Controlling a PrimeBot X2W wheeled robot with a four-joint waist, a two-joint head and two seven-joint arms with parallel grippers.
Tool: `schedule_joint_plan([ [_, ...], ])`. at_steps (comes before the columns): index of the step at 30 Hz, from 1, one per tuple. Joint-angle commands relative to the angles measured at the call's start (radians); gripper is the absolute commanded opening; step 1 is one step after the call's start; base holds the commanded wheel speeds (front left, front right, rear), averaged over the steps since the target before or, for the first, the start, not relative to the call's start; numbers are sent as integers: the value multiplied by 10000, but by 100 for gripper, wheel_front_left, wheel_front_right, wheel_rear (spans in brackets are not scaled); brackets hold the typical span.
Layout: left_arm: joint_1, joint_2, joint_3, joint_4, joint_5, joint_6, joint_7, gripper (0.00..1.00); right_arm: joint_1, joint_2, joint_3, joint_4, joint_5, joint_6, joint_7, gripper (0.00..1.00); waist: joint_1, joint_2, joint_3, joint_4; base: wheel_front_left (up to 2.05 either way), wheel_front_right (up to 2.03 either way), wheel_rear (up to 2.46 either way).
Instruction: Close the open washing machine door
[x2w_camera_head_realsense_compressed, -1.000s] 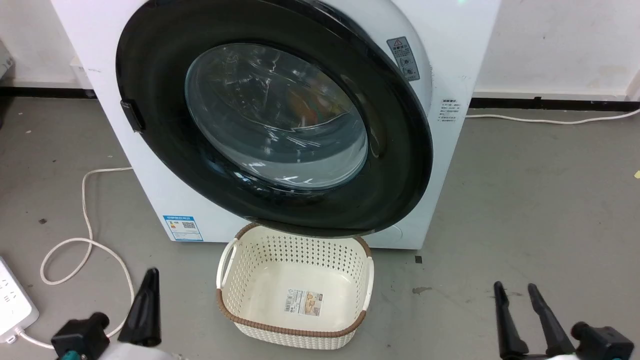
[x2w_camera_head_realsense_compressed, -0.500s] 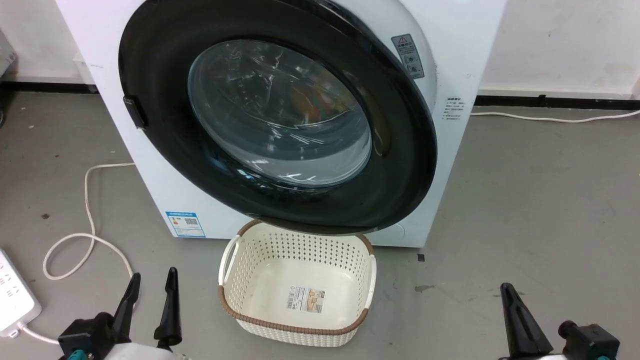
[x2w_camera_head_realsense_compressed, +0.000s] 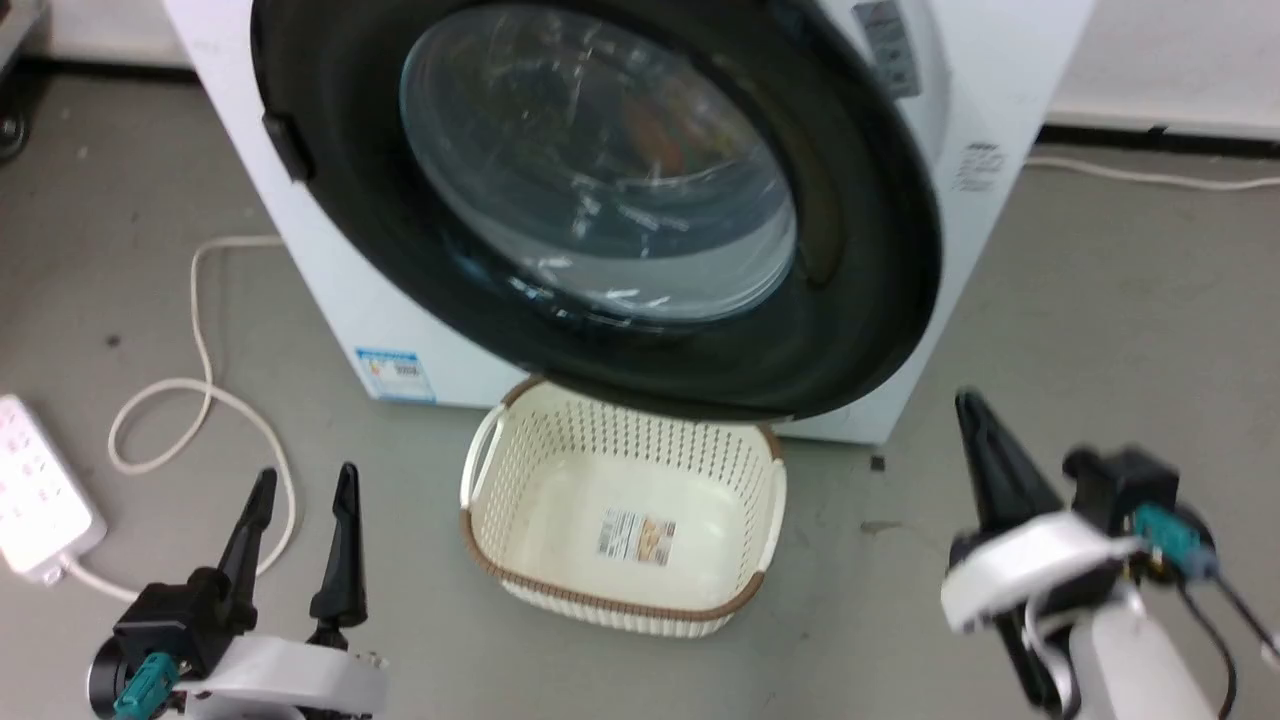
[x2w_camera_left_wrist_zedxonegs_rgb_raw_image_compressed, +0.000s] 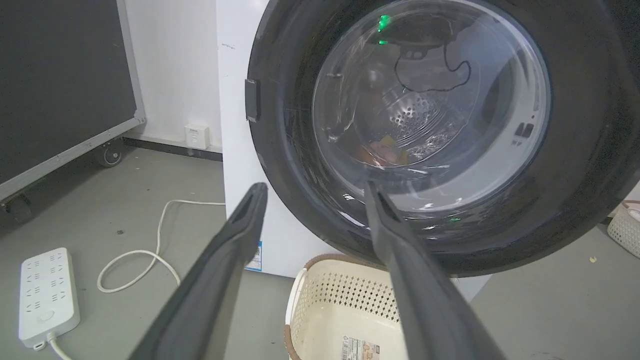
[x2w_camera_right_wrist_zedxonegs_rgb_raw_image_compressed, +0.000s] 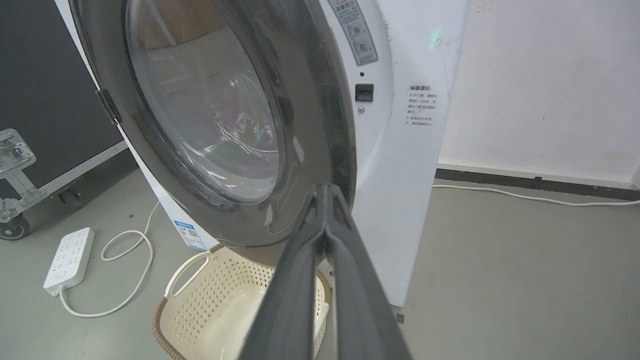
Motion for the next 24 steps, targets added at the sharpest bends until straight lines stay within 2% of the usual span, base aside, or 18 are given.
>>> schedule_joint_plan([
  [1, -137, -40, 23, -70, 77, -51, -53, 100, -284, -18, -34, 123, -80, 8, -7, 0, -1, 0, 278, 193, 0, 0, 0],
  [11, -652, -342, 311, -208, 389, -455, -53, 100, -2130, -18, -609, 1543, -372, 8, -312, 0, -1, 0, 1253, 653, 0, 0, 0],
  [24, -1167, -595, 582, -287, 554, -772, -53, 100, -3739, -18, -1738, 2513, -609, 8, -750, 0, -1, 0, 2071, 1056, 0, 0, 0],
])
